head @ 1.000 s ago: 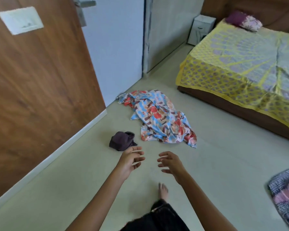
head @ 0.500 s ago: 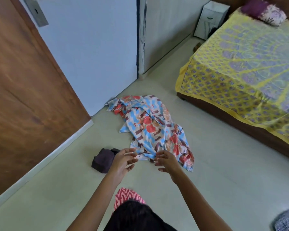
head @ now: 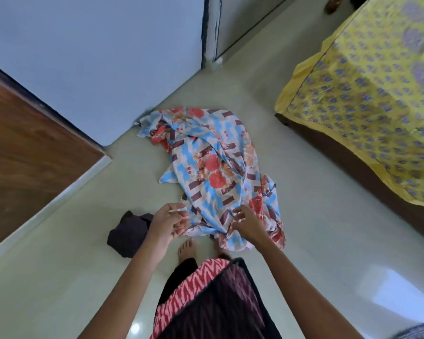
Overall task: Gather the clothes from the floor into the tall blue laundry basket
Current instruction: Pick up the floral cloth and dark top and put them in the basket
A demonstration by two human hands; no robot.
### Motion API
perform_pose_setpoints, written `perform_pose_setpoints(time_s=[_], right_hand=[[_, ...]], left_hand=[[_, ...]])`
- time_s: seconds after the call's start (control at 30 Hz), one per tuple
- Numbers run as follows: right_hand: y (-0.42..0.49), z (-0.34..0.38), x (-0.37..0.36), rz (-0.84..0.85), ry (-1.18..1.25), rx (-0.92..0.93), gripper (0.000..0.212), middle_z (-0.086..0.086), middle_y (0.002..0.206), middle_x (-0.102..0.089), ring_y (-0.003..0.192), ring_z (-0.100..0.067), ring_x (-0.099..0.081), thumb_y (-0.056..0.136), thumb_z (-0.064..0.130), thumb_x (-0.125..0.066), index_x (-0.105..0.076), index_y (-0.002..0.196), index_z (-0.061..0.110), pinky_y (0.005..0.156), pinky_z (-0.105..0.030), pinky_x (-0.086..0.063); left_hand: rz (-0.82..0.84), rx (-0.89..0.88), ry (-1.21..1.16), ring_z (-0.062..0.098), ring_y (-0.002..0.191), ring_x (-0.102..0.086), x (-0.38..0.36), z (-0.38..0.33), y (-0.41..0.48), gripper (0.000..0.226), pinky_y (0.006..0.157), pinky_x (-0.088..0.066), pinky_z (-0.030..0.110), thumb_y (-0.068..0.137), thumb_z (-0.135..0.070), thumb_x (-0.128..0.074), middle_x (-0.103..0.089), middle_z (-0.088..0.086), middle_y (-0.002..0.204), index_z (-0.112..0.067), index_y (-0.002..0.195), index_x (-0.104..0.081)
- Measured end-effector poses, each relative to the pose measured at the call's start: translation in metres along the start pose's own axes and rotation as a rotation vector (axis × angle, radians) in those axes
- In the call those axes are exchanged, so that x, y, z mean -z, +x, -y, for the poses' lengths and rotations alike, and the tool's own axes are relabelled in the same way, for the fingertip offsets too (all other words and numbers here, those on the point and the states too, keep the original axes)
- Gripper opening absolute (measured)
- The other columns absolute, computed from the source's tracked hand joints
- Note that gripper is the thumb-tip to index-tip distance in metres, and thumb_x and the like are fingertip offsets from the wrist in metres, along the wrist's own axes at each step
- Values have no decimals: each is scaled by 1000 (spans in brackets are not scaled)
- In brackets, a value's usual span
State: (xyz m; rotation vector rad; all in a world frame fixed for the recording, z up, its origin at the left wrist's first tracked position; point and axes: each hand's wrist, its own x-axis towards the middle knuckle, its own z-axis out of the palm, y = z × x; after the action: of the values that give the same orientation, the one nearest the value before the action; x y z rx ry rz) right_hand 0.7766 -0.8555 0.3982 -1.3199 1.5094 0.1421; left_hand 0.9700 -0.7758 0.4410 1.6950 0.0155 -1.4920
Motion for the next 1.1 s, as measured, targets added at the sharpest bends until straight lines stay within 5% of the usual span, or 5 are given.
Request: perform_pose_setpoints(time_s=[0.2, 0.53, 0.7, 0.93, 1.1], right_hand=[[217, -32, -33, 52, -311, 66, 62, -13, 134, -45, 121, -32, -49, 80, 10, -61, -39, 138, 12, 101, -43, -42], [524, -117, -134, -26, -590, 162, 101, -17, 158, 1, 146, -40, -3, 78, 29, -73, -4, 151, 19, 114, -55, -24], [604, -143, -161, -113, -588, 187, 128, -25, 154, 18, 143, -46, -13, 59, 35, -86, 5, 149, 34, 107, -59, -35], [533, -133, -251, 298, -987, 350, 35, -22, 125, -56, 115, -38, -55, 92, 8, -45, -53, 126, 7, 92, -43, -47], [449, -130, -307, 560, -1095, 630, 48, -15, 129, -55, 119, -37, -53, 77, 11, -58, -55, 124, 14, 91, -45, -49]], left_hand=[[-135, 118, 77, 0, 39, -57, -14, 34, 171, 35, 42, -38, 12, 89, 15, -35, -57, 4, 74, -14, 82, -53], [-216, 144, 93, 7, 53, -61, -22, 132, 468, 28, 60, -39, 23, 89, 2, -49, -59, 3, 76, -22, 79, -57], [-171, 132, 83, 15, 70, -61, -13, 172, 534, 26, 63, -41, 23, 89, 2, -47, -59, 2, 80, -21, 84, -57], [-425, 49, 358, 7, 79, -60, 38, 213, 499, 32, 70, -47, 20, 80, 2, -47, -62, -2, 90, -27, 81, -62], [-873, 130, 814, 33, 131, -30, 107, 241, 441, 53, 108, -23, 49, 79, -12, -60, -29, 13, 143, -22, 129, -45]])
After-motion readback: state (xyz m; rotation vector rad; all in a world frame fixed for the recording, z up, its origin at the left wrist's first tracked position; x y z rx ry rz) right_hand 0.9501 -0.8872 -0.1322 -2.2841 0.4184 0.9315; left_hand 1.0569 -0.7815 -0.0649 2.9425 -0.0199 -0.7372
